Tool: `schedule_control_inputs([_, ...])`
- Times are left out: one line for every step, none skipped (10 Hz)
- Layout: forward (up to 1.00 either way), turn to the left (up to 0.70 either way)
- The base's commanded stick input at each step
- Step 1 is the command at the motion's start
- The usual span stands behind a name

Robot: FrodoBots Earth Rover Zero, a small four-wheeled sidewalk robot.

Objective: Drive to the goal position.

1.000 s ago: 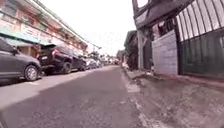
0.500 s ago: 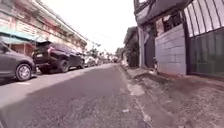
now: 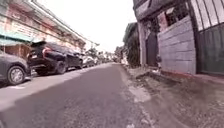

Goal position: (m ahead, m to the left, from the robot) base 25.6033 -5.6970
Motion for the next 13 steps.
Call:
schedule_control_inputs([0.70,0.00])
schedule_control_inputs([0.70,0.00])
schedule_control_inputs([0.70,0.00])
schedule_control_inputs([0.70,0.00])
schedule_control_inputs([0.70,0.00])
schedule_control_inputs([0.70,0.00])
schedule_control_inputs([0.70,0.00])
schedule_control_inputs([0.70,0.00])
schedule_control_inputs([0.70,0.00])
schedule_control_inputs([0.70,0.00])
schedule_control_inputs([0.70,0.00])
schedule_control_inputs([0.70,0.00])
schedule_control_inputs([0.70,0.00])
